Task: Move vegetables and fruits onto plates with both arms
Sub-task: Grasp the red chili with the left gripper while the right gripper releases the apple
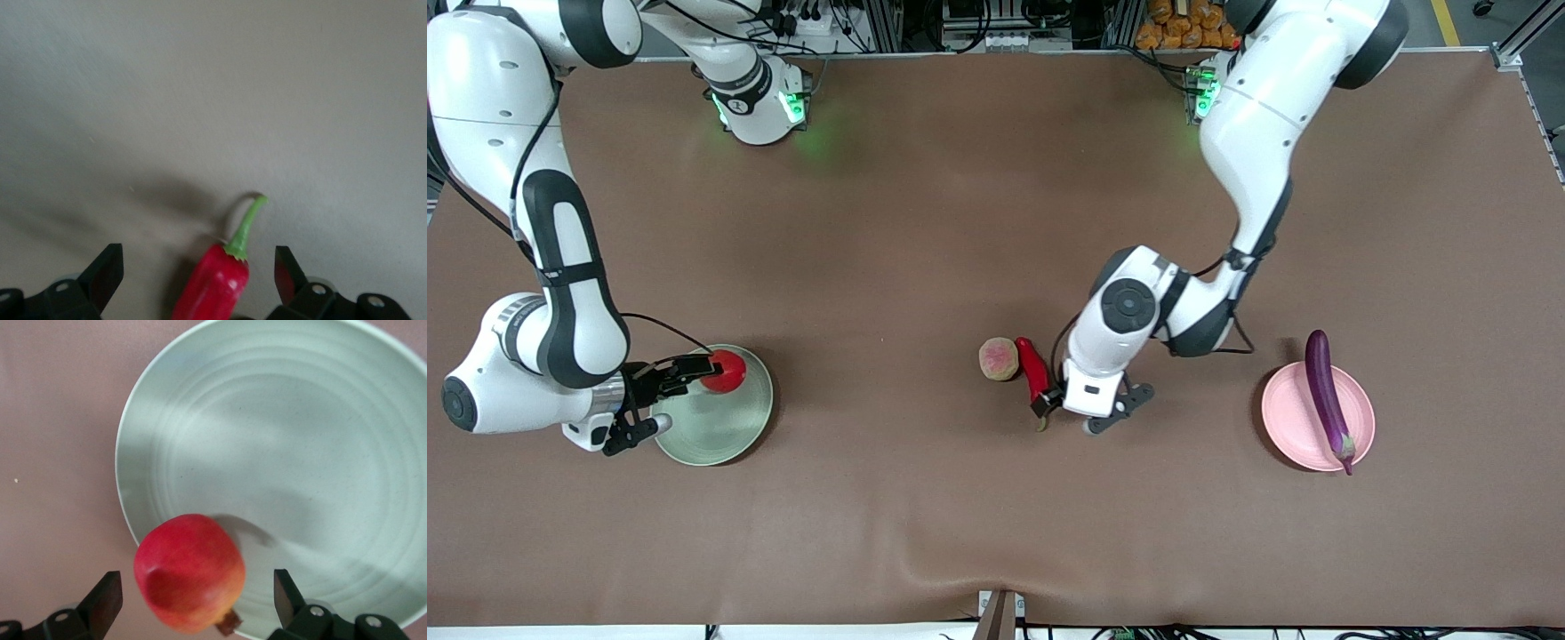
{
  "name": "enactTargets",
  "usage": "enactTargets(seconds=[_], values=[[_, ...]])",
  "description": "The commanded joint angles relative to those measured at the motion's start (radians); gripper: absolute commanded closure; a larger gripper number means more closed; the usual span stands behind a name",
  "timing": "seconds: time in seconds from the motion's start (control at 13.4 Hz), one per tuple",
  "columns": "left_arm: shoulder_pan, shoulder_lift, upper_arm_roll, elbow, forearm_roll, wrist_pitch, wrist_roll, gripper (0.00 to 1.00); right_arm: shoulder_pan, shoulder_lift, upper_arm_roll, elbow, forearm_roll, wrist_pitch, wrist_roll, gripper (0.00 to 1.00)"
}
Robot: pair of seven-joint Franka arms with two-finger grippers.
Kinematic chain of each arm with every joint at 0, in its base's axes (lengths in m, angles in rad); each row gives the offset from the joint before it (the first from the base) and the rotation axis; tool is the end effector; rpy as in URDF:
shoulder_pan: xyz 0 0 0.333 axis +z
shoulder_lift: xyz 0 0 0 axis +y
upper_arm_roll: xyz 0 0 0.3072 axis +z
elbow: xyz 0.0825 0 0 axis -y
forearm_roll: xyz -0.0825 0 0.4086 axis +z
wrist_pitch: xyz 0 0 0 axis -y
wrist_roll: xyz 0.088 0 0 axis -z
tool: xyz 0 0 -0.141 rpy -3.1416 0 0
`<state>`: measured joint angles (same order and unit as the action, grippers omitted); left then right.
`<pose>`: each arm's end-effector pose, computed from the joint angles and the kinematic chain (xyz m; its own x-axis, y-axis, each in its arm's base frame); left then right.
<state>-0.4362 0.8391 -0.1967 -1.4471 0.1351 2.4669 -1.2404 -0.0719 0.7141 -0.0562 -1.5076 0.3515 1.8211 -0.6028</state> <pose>0.6279 -0.4288 0.1572 0.8302 0.5570 0.0236 0.5419 -0.8162 0.2003 0.6685 -0.0430 0.1698 0.9157 0.3531 -0.1921 0.2475 -0.8718 -0.4227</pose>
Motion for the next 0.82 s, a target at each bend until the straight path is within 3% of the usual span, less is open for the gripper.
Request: enactTargets(seconds=[0.0, 0.07, 0.15, 0.3, 0.45, 0.75], values=[[-0.044, 0.015, 0.019, 0.024, 0.015, 0.007, -0.044, 0.0, 0.001, -0.002, 0.016, 0.024, -0.003, -0.046, 0.134, 0.0], [-0.055, 0.024, 0.02, 0.024, 0.015, 0.007, -0.047, 0.0, 0.006, -0.002, 0.019, 0.026, -0.002, -0.048, 0.168, 0.0], [-0.061, 0.031, 0.02, 0.024, 0.015, 0.007, -0.047, 0.08, 0.018, -0.004, 0.019, 0.026, 0.007, -0.048, 0.19, 0.0], [-0.062, 0.048, 0.02, 0.022, 0.015, 0.007, -0.044, 0.34, 0.035, -0.005, 0.019, 0.026, 0.043, -0.051, 0.257, 0.0], [-0.061, 0.044, 0.02, 0.02, 0.017, 0.007, -0.037, 1.0, 0.059, -0.007, 0.021, 0.026, 0.064, -0.051, 0.357, 0.0], [-0.02, 0.014, 0.025, 0.016, 0.028, -0.005, -0.03, 1.0, 0.132, -0.008, 0.019, 0.029, 0.212, -0.048, 0.61, 0.0]])
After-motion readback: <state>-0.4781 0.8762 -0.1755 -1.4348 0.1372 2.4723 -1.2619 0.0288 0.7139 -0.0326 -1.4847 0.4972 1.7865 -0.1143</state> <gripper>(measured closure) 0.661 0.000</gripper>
